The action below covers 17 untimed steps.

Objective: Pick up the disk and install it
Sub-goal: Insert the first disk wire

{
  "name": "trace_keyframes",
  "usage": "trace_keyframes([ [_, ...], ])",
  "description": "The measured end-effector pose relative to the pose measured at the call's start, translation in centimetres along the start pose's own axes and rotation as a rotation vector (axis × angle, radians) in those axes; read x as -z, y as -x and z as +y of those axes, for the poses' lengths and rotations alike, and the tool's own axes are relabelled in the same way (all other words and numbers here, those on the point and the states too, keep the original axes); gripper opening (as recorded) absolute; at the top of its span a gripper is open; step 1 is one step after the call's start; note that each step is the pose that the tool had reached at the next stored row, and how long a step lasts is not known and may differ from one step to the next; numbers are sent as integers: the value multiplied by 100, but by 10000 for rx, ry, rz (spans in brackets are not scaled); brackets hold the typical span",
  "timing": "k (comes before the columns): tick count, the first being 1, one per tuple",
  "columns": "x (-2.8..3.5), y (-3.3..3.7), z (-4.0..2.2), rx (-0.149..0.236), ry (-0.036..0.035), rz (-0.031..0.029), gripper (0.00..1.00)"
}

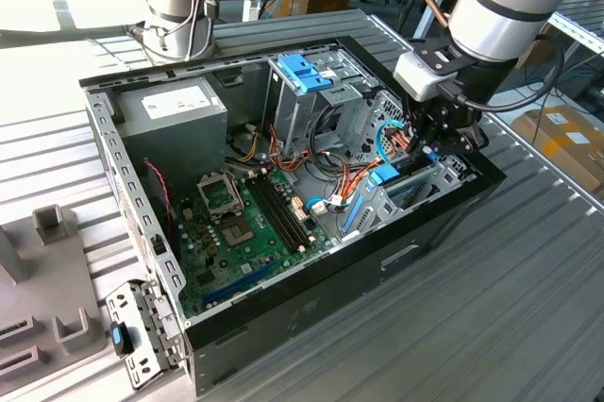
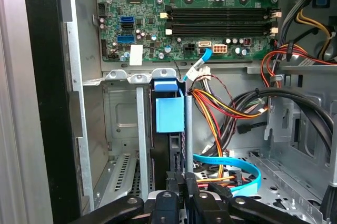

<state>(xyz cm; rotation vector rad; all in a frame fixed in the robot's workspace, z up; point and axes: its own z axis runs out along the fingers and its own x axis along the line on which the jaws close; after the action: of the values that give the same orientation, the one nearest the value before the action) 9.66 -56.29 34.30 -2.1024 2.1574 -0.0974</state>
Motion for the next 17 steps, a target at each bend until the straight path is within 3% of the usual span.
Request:
trace_keyframes([
  [8,-24,-2,45,1,0,-1,17],
  [17,-46,-4,51,-2,0,-3,18],
])
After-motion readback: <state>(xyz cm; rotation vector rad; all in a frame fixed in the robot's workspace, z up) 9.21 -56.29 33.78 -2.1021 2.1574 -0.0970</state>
